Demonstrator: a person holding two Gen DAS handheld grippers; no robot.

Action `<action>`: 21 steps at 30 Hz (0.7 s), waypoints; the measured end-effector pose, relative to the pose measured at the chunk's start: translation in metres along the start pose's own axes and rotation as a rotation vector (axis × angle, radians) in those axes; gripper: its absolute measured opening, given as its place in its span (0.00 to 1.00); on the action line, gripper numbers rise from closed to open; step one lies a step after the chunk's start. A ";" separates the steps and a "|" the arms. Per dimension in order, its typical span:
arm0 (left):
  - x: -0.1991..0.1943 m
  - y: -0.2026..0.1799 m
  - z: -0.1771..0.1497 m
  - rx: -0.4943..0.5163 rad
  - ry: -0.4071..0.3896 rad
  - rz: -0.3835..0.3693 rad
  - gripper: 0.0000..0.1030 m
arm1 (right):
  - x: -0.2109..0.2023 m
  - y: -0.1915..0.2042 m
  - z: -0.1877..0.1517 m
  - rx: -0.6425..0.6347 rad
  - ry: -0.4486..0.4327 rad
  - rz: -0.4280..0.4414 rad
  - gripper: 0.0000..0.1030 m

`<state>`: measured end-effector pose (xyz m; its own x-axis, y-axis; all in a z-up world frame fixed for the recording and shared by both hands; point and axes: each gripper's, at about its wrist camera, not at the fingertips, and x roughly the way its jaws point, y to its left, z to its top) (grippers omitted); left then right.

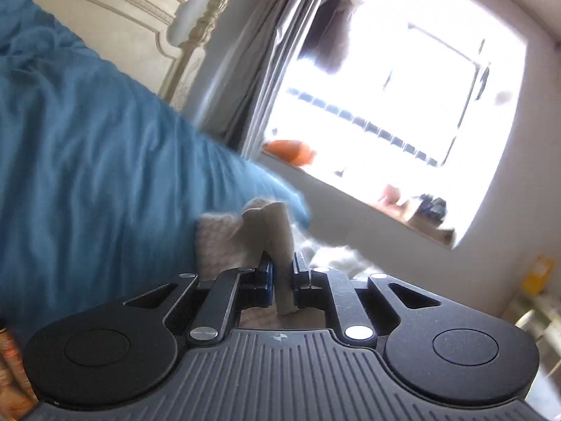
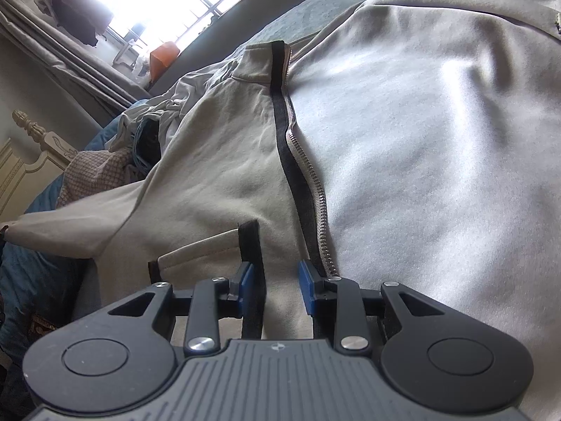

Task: Fold clothes

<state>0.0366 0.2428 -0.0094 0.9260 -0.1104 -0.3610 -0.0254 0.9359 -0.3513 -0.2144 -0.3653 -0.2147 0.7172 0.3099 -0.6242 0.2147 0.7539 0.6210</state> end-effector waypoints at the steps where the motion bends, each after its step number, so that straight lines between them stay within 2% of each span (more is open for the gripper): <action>1: 0.012 0.014 -0.013 -0.002 0.090 0.099 0.25 | 0.000 -0.001 0.000 0.005 0.000 0.005 0.29; 2: 0.025 0.029 -0.027 -0.007 0.189 0.208 0.31 | 0.000 -0.003 0.001 0.011 0.001 0.010 0.29; 3: 0.038 0.045 -0.041 -0.012 0.287 0.316 0.31 | 0.000 -0.004 0.001 0.017 0.002 0.015 0.29; 4: 0.040 0.047 -0.043 -0.005 0.302 0.327 0.31 | 0.000 -0.005 0.001 0.021 0.003 0.019 0.29; 9: 0.037 0.037 -0.043 0.045 0.269 0.260 0.32 | -0.001 -0.005 0.001 0.024 0.002 0.023 0.29; 14: 0.034 0.027 -0.042 0.094 0.236 0.192 0.39 | -0.001 -0.004 0.001 0.024 0.002 0.020 0.29; 15: 0.034 0.025 -0.042 0.104 0.230 0.179 0.42 | -0.001 -0.004 0.001 0.024 0.001 0.020 0.29; 17: 0.033 0.021 -0.042 0.123 0.217 0.152 0.64 | -0.001 -0.004 0.001 0.024 0.001 0.018 0.29; 18: 0.032 0.019 -0.042 0.133 0.210 0.138 0.66 | -0.001 -0.003 0.001 0.024 0.000 0.017 0.29; 21: 0.062 -0.027 -0.066 0.403 0.320 -0.050 0.69 | -0.001 -0.001 0.000 0.021 0.002 0.008 0.29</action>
<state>0.0695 0.1888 -0.0789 0.7595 -0.1959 -0.6203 0.2211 0.9745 -0.0371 -0.2154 -0.3668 -0.2148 0.7179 0.3168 -0.6198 0.2226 0.7392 0.6356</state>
